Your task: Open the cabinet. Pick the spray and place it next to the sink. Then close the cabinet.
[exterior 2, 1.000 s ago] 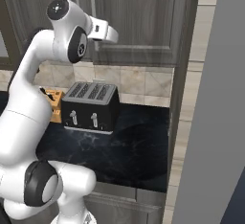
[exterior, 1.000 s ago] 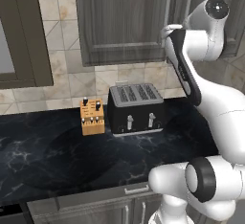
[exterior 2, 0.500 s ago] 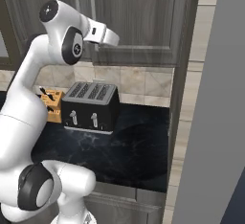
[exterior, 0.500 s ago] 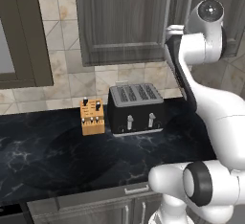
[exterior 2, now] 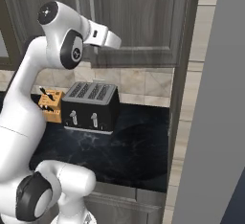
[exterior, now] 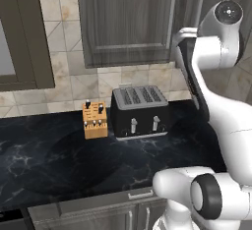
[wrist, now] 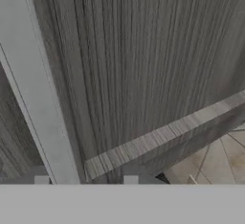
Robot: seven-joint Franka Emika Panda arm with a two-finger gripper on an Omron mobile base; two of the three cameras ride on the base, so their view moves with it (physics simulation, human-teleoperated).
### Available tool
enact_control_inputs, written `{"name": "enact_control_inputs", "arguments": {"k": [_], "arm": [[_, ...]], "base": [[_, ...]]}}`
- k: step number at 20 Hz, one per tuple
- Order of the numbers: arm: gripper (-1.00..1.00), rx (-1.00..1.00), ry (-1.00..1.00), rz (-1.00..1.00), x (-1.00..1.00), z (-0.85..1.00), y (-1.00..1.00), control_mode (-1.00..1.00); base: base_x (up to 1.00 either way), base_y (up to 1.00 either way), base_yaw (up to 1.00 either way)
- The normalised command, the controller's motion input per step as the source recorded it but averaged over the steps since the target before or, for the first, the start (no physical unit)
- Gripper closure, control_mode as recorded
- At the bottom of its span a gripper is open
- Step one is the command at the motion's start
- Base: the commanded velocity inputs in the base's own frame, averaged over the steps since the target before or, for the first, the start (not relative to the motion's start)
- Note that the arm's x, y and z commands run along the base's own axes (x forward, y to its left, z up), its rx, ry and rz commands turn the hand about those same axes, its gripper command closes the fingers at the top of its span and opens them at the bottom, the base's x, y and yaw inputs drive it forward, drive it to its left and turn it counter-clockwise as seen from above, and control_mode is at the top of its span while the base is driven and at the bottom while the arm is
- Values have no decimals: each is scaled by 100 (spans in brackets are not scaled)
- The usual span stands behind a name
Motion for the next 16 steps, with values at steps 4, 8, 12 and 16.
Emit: {"name": "enact_control_inputs", "arguments": {"k": [4,8,12,16], "arm": [[100,3,0,0,-74,0,-67,-100],[100,3,0,0,-71,0,-68,-100],[100,3,0,0,-67,0,-68,-100],[100,0,0,0,-53,0,-65,-100]], "base": [[0,0,0],[0,0,0],[0,0,0],[0,0,0]]}}
